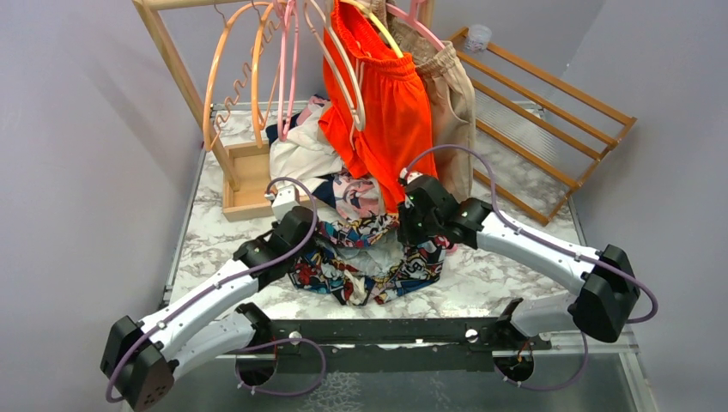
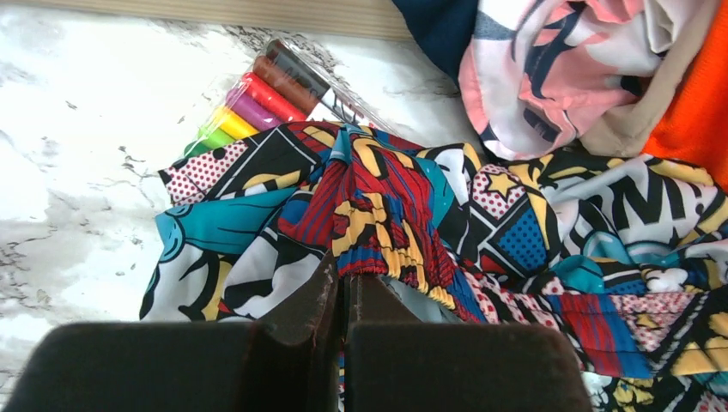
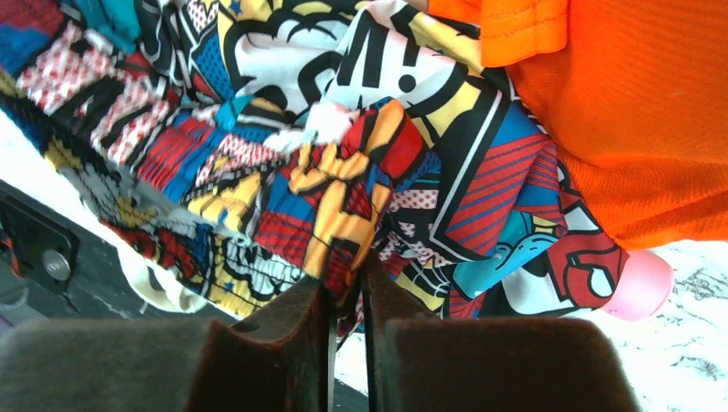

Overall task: Place the shorts on the hanger
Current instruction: Adjust the shorts at the center of the board.

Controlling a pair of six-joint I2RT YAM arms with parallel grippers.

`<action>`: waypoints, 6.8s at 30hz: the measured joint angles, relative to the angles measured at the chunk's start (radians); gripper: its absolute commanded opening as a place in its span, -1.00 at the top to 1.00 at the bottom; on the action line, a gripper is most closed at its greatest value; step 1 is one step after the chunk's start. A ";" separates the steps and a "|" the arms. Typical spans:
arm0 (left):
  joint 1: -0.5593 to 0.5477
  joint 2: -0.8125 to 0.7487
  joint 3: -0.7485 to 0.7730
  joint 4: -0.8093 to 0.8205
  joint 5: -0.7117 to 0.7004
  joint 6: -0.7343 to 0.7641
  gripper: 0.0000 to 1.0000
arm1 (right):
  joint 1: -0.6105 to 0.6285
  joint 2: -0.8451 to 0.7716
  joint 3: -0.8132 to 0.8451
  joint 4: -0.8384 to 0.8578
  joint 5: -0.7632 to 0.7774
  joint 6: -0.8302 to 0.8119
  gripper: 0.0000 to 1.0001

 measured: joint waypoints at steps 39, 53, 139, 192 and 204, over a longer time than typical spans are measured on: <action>0.131 -0.086 -0.042 0.087 0.325 0.065 -0.61 | 0.000 -0.186 -0.207 0.087 -0.005 0.060 0.99; 0.131 -0.035 0.046 -0.019 0.332 0.210 -0.69 | -0.005 -0.163 -0.119 -0.010 -0.001 -0.046 0.99; 0.032 0.311 0.215 -0.033 0.469 0.919 0.36 | -0.164 -0.275 0.025 -0.202 -0.029 -0.191 0.99; 0.033 -0.227 0.841 0.558 0.785 0.489 1.00 | -0.142 -0.217 1.027 -0.242 -0.389 -0.222 0.99; 0.034 -0.208 0.872 0.602 0.793 0.475 1.00 | -0.137 -0.350 0.916 -0.011 -0.490 -0.157 0.99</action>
